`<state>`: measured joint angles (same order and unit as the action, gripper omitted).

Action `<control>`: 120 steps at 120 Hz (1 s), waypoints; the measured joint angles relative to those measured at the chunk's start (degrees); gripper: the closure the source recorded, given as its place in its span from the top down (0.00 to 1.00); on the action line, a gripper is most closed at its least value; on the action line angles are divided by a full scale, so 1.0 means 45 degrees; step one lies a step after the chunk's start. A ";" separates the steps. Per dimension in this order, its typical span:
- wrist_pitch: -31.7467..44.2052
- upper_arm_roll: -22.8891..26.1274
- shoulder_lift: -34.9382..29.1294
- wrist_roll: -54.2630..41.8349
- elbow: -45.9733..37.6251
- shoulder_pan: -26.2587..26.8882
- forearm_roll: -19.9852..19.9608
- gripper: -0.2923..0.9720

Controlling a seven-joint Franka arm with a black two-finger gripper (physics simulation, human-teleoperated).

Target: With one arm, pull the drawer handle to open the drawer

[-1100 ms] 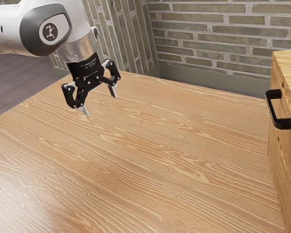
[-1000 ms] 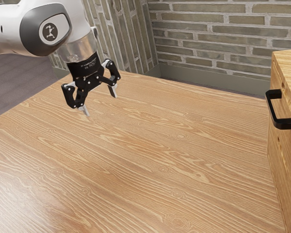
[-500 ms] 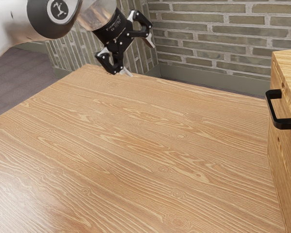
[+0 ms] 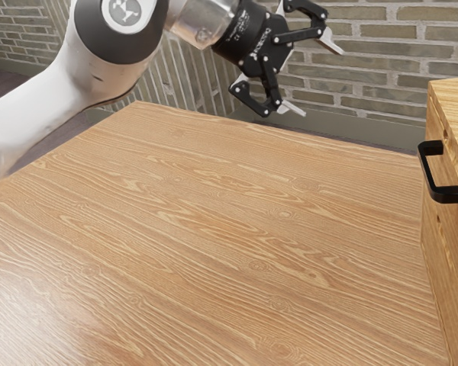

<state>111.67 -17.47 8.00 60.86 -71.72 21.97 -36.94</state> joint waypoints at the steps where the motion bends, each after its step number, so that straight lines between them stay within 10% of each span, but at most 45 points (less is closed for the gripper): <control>1: -0.0039 0.0000 -0.0055 -0.0034 -0.0079 -0.0001 -0.0057 0.77; 62: -0.1361 -0.0122 -0.0671 -0.2800 -0.1839 -0.0499 -0.1393 0.77; 85: -0.0995 0.0789 0.1220 -0.4122 -0.0441 -0.1394 -0.1367 0.77; 120: 0.0438 0.1121 0.1294 -0.5404 -0.0034 -0.0364 0.2025 0.77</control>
<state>113.65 -12.43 13.82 36.54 -71.88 20.34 -27.82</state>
